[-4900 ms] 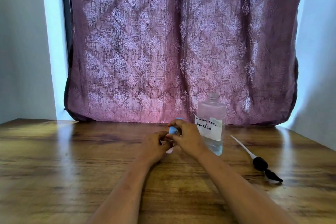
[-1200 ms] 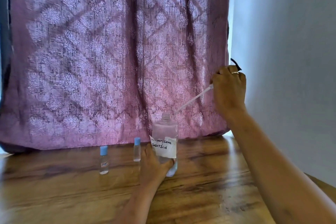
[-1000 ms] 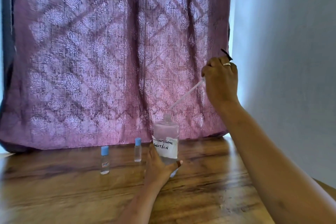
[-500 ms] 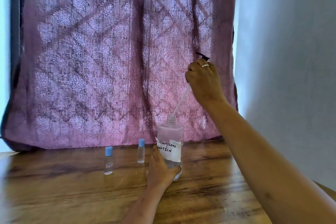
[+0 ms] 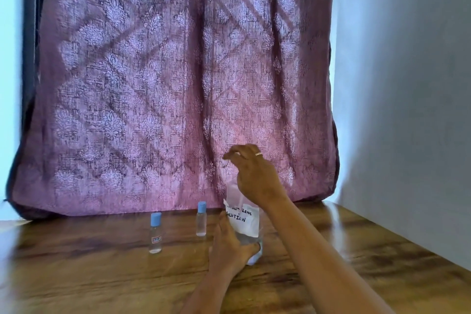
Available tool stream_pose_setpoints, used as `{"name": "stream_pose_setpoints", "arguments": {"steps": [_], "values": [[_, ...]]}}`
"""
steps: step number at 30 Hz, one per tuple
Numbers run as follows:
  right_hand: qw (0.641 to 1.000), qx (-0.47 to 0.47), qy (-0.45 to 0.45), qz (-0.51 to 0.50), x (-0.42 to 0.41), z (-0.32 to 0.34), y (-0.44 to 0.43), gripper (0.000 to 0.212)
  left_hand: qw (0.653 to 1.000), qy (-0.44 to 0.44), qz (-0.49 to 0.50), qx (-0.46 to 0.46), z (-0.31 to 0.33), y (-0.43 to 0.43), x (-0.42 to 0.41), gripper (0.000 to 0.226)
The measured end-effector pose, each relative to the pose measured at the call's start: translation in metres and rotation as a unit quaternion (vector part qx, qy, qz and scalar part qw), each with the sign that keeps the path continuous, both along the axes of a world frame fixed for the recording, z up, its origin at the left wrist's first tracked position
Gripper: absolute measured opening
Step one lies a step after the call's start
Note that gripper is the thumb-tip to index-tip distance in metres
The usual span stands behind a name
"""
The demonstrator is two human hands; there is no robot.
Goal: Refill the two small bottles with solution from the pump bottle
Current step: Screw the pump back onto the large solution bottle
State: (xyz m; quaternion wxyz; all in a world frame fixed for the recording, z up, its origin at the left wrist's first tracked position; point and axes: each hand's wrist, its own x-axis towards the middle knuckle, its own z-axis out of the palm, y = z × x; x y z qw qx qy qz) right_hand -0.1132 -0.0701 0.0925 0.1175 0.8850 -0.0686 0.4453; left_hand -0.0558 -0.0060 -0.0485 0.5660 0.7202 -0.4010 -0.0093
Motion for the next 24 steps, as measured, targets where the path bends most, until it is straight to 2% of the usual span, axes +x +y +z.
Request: {"name": "stream_pose_setpoints", "arguments": {"steps": [4, 6, 8, 10, 11, 14, 17, 22, 24], "values": [[0.983, 0.024, -0.181, 0.012, 0.003, -0.004, 0.003, 0.052, 1.0, 0.008, 0.002, 0.002, 0.0, -0.001, 0.001, 0.101], [0.976, 0.067, -0.209, -0.007, 0.007, -0.007, -0.001, 0.059, 1.0, 0.013, -0.002, 0.002, 0.0, -0.001, 0.001, 0.1], [0.96, 0.213, -0.182, 0.025, 0.012, -0.012, -0.008, 0.065, 1.0, 0.02, -0.01, 0.003, 0.0, -0.002, 0.0, 0.101], [0.898, 0.395, -0.145, 0.13, 0.016, -0.017, -0.015, 0.057, 1.0, 0.024, -0.016, -0.004, 0.0, -0.002, 0.001, 0.106], [0.872, 0.442, -0.138, 0.162, 0.017, -0.02, -0.019, 0.048, 1.0, 0.024, -0.019, -0.006, -0.001, -0.002, 0.001, 0.107], [0.847, 0.467, -0.176, 0.183, 0.019, -0.026, -0.027, 0.033, 0.999, 0.022, -0.024, -0.008, -0.002, -0.002, 0.002, 0.11], [0.812, 0.508, -0.193, 0.212, 0.019, -0.025, -0.03, 0.036, 1.0, 0.016, -0.021, -0.011, -0.002, -0.002, 0.002, 0.108], [0.828, 0.495, -0.212, 0.154, 0.03, -0.021, -0.028, 0.045, 1.0, 0.011, -0.017, -0.005, -0.002, -0.001, 0.002, 0.114], [0.847, 0.479, -0.193, 0.127, 0.034, -0.023, -0.027, 0.047, 1.0, 0.018, -0.015, -0.013, -0.003, -0.001, 0.003, 0.114]]}}
